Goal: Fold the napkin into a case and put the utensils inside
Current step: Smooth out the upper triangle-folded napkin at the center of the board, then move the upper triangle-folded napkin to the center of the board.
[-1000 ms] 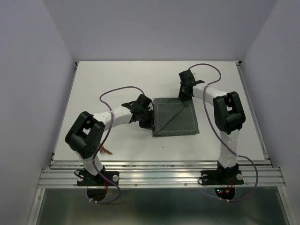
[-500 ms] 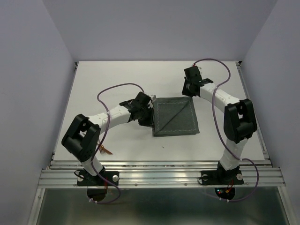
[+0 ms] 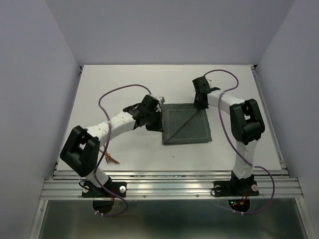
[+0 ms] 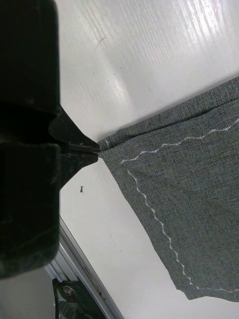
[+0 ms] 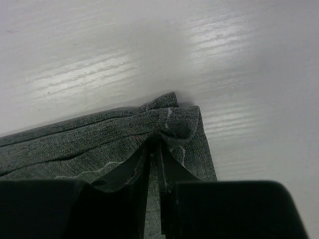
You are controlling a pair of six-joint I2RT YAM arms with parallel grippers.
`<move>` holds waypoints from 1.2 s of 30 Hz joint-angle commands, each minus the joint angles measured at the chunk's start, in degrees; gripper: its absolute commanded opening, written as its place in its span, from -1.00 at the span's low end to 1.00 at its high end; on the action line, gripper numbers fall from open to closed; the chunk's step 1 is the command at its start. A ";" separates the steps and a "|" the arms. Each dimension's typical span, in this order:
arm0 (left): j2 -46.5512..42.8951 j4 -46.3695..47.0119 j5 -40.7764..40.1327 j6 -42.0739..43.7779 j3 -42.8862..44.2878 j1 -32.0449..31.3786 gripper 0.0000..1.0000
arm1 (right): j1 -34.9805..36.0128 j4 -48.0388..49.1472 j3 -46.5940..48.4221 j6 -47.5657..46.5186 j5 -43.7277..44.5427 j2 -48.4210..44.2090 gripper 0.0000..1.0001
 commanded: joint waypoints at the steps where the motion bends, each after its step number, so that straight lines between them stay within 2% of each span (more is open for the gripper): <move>1: -3.64 -0.77 -1.06 0.01 -0.13 -0.13 -1.00 | -1.26 2.21 3.91 -1.62 2.21 3.85 -0.67; 5: -4.17 -0.94 -1.32 -0.34 -0.83 -0.04 -1.00 | -1.27 2.21 4.09 -1.80 1.51 4.66 -0.70; 8: -5.40 -1.12 -2.20 -0.61 -1.10 -0.04 -1.00 | -1.27 2.21 2.33 -1.63 0.37 1.59 -0.70; 11: -6.54 -1.91 -3.61 -0.70 -0.83 0.66 -1.00 | -1.27 2.12 0.49 -2.06 -2.17 -3.76 -0.67; 15: -8.74 -3.31 -4.49 -0.17 -0.92 3.99 -1.00 | 0.13 1.07 -1.45 -2.94 -4.12 -11.32 -0.52; 21: -14.71 -4.98 -5.28 -0.43 -2.06 10.50 -1.00 | 10.93 -2.01 -5.49 -0.58 -2.18 -18.28 -0.51; 28: -21.21 -5.16 -6.69 -1.57 -5.83 14.63 -1.00 | 23.58 0.26 -12.33 5.83 -3.94 -18.81 -0.72; 36: -23.42 -3.14 -5.46 -3.33 -12.51 14.90 -1.00 | 28.34 4.75 -17.36 9.18 -7.10 -16.70 -0.79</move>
